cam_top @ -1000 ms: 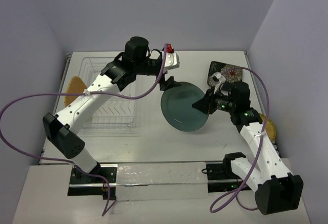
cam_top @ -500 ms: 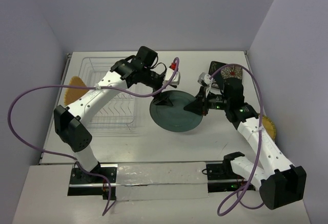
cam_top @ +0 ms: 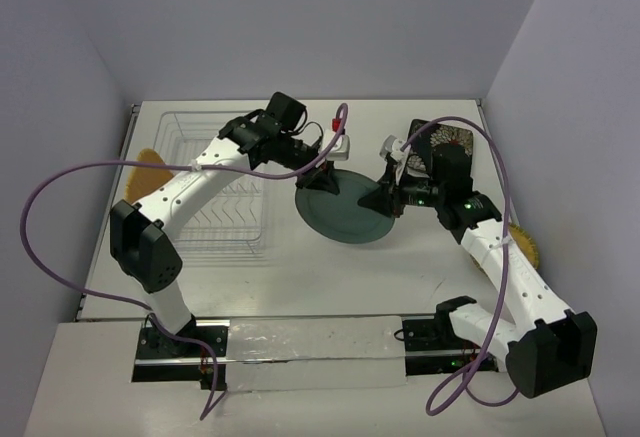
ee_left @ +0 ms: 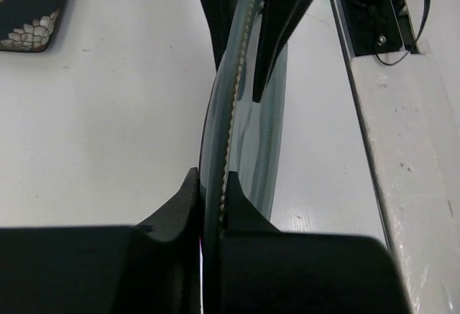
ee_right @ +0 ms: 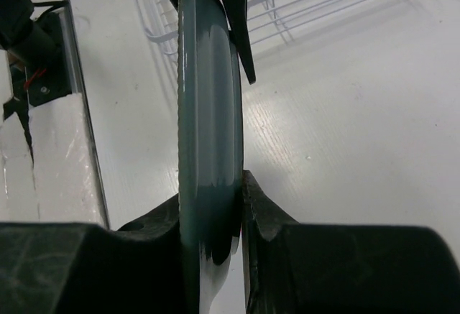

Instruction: Load the plates into the dish rack

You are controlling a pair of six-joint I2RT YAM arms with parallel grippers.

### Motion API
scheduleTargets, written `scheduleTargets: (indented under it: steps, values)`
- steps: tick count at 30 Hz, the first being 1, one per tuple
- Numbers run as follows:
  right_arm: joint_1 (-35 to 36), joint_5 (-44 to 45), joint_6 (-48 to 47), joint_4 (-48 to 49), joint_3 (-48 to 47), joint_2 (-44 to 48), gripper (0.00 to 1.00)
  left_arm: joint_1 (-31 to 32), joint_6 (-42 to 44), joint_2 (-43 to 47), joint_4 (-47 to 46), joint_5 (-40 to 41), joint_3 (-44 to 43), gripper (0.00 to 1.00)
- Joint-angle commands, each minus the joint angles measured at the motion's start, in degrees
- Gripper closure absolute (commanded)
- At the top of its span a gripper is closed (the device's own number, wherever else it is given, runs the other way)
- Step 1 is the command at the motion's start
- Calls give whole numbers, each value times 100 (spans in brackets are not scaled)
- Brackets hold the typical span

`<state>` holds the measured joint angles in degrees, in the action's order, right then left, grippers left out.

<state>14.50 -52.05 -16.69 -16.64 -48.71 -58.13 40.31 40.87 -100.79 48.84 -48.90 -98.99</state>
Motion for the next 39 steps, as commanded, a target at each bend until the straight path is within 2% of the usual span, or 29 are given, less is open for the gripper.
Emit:
scheduleTargets:
  steps: [1,4,7,10,14,16,19,22,23,24,26,30,34,38,39]
  values:
    - [32,-26,-175,786,-718,85,93,93,-1058,604,-1074,-82,657,100]
    - [26,358,-2,784,-834,88,75,35,-1702,935,-2097,144,1087,100]
    - [26,793,37,777,-942,54,42,-20,-2403,1422,-2837,339,1361,100]
    - [26,1157,-104,768,-1042,13,31,-145,-3010,1831,-3951,729,1955,100]
    - [24,2137,-351,738,-1271,4,14,-202,-3067,2069,-4100,856,2015,100]
    - [-4,2814,-341,750,-1520,11,10,-223,-3082,2114,-3959,1071,1913,100]
    - [-53,3203,-93,830,-1806,62,7,-273,-3230,2269,-3943,1861,1809,100]
    - [-62,4103,515,1351,-1774,154,3,-296,-3690,2493,-4190,3243,1759,100]
    - [-62,4121,807,1537,-1769,200,2,-296,-3693,2494,-4224,3263,1713,100]
    - [-74,4809,1313,1833,-1566,354,1,-309,-3798,2525,-4206,4012,1534,100]
    - [-79,5493,1873,2486,-1089,561,0,-330,-3961,2489,-4078,4794,1163,100]
    - [-84,5817,2494,3013,-649,728,0,-455,-4154,2481,-4271,5695,874,100]
    - [-97,5856,2724,3212,-472,611,0,-595,-4464,2703,-4629,6093,1363,100]
    - [-115,5775,2592,3002,-558,512,0,-654,-4143,3020,-4544,6710,2086,100]
    - [-143,5762,2599,3058,-496,470,0,-863,-3976,3256,-4627,6767,2356,100]
